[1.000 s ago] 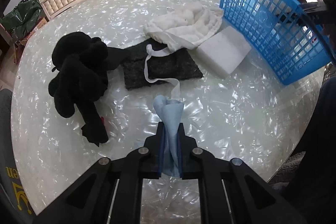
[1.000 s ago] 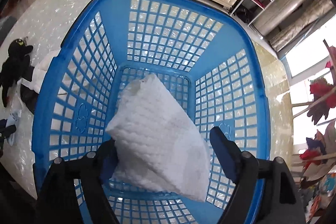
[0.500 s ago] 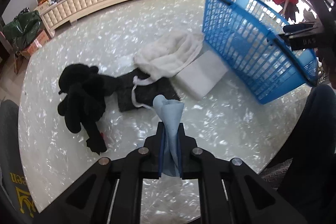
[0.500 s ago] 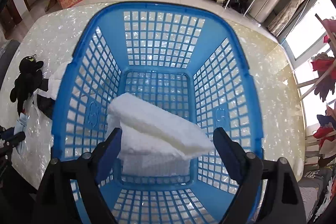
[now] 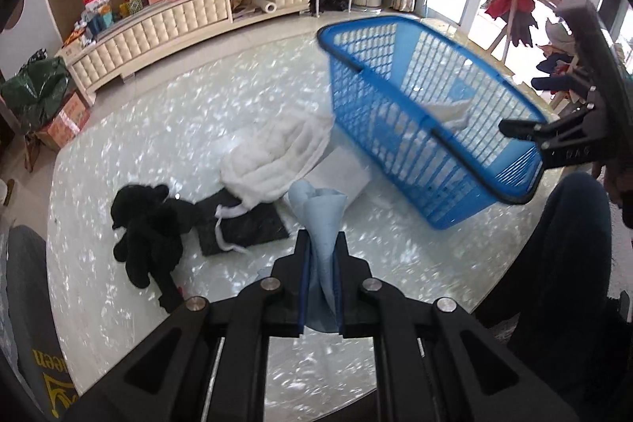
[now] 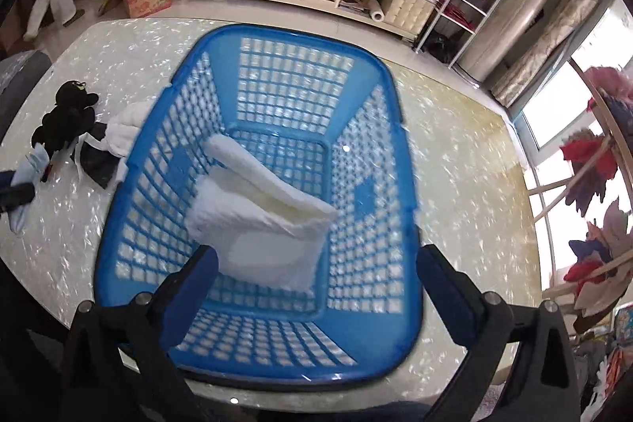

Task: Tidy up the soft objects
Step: 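Lower the white towel into the blue basket and open the right gripper, then carry the light blue cloth into the basket and release it with the left gripper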

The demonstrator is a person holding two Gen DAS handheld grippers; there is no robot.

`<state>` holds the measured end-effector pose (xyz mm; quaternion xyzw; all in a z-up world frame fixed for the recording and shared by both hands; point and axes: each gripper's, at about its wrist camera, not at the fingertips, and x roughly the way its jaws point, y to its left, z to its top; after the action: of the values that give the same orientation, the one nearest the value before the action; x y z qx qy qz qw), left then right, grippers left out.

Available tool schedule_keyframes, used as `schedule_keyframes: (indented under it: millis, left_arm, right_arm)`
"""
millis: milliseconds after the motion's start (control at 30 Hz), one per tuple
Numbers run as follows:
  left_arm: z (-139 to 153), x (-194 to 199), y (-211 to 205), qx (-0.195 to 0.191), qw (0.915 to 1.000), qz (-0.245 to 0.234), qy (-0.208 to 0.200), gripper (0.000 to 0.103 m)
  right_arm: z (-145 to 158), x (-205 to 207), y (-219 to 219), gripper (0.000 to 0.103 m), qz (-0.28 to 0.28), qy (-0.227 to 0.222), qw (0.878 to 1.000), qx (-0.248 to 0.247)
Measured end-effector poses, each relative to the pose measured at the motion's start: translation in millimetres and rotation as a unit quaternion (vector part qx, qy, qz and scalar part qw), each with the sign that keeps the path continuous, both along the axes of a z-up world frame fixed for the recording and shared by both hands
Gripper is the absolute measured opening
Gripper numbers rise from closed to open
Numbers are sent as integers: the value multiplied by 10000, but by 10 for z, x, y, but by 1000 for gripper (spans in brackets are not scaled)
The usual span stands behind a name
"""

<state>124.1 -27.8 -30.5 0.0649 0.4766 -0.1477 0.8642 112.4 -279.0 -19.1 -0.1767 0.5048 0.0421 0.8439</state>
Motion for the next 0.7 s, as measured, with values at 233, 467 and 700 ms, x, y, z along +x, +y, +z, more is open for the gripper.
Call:
schedule_keyframes:
  millis: [233,467,700]
  left_arm:
    - [218,45,-290,56,9995,-252,-183,9]
    - [369,98,-539,165,9983,-467,-309,9]
    - [390,221,-761,137,9973,-686,-236,9]
  right_arm:
    - [-82,-47,-354,101,-301,83,9993,211]
    - [-73,-133,-500,100,-358,153,9979,509]
    - [-45,-157,-530,101,-311,73,9979,561]
